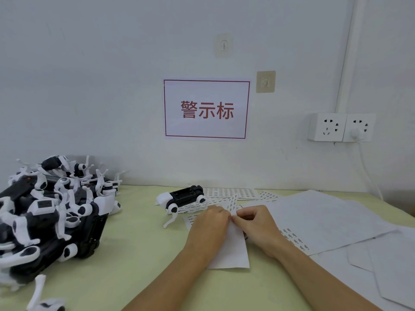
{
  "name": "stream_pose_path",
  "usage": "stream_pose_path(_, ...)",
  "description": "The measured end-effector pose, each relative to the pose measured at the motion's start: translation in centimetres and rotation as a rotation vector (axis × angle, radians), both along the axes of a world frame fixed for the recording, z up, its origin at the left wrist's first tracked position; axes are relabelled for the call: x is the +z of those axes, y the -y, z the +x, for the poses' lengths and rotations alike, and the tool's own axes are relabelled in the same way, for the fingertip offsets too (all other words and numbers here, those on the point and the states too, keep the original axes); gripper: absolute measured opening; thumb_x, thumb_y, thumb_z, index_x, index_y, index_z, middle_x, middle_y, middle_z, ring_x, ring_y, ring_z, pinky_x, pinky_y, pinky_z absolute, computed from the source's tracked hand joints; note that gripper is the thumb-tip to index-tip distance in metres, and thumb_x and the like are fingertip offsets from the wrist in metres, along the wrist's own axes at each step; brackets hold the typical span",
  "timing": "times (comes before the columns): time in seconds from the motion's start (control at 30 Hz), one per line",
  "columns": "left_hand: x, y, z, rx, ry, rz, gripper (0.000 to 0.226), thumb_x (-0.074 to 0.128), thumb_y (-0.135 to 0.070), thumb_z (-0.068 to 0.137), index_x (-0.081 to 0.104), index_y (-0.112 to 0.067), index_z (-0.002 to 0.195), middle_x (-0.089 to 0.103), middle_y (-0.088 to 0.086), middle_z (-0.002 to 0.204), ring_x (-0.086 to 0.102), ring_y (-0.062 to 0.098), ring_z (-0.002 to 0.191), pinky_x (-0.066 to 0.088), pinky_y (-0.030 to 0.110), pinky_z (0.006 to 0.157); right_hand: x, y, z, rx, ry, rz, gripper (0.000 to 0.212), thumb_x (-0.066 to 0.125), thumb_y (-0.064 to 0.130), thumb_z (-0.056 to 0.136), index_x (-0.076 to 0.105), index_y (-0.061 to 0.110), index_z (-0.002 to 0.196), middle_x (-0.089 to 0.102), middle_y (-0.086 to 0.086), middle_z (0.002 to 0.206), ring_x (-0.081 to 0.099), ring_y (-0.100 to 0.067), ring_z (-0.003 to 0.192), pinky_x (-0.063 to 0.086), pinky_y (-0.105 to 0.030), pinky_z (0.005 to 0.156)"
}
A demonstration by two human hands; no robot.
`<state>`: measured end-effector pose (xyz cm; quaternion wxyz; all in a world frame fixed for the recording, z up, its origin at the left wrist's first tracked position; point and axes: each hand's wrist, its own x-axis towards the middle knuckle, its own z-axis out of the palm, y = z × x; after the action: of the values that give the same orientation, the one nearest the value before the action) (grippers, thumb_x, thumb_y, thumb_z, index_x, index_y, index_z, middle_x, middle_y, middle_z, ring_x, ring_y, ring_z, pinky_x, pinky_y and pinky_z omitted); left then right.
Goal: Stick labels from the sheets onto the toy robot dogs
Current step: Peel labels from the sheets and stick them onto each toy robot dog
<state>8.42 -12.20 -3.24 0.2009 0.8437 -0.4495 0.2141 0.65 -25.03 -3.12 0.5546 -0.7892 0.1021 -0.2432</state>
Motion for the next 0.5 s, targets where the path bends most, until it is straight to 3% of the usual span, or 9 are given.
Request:
stream_pose_path(0.23,-0.02,0.10,0.11,-0.020,0.018,-0.001,0.026,0.039,-0.015,0.104,0.064,-0.007,0.107,0.063,0.007,0.111,0.052,0.020,0.108,0.040,0.033,0.089,-0.02,0.15,-0.20,0.067,0.033,-0.009,0.038,0.063,0.008,0.089,0.046,-0.007,0.059,0.039,-0.010,0.059,0.036,-0.020,0.059,0.035,-0.032,0.056)
stream_pose_path(0.33,0.07,0.15,0.01,-0.028,0.027,-0.036,0.024,0.042,-0.015,0.102,0.064,-0.004,0.099,0.063,0.010,0.106,0.054,0.023,0.103,0.040,0.033,0.083,0.06,0.01,-0.28,0.081,0.036,-0.020,0.035,0.063,0.009,0.089,0.050,-0.013,0.065,0.041,-0.012,0.060,0.036,-0.021,0.060,0.035,-0.034,0.059)
stream_pose_path(0.43,-0.18,0.06,-0.10,-0.056,-0.024,-0.154,0.018,0.050,-0.015,0.098,0.063,-0.005,0.091,0.064,0.007,0.097,0.055,0.020,0.094,0.042,0.032,0.080,0.16,-0.10,-0.36,0.076,0.036,-0.013,0.031,0.064,0.008,0.089,0.057,-0.007,0.062,0.044,-0.011,0.058,0.038,-0.020,0.059,0.036,-0.033,0.059)
stream_pose_path(0.5,-0.44,0.02,0.06,-0.092,-0.118,-0.259,0.010,0.056,-0.013,0.093,0.062,-0.008,0.087,0.064,0.003,0.089,0.055,0.017,0.086,0.044,0.033,0.078,0.25,-0.16,-0.37,0.066,0.030,-0.003,0.035,0.066,0.009,0.089,0.064,0.009,0.054,0.048,-0.002,0.055,0.041,-0.015,0.056,0.037,-0.029,0.057)
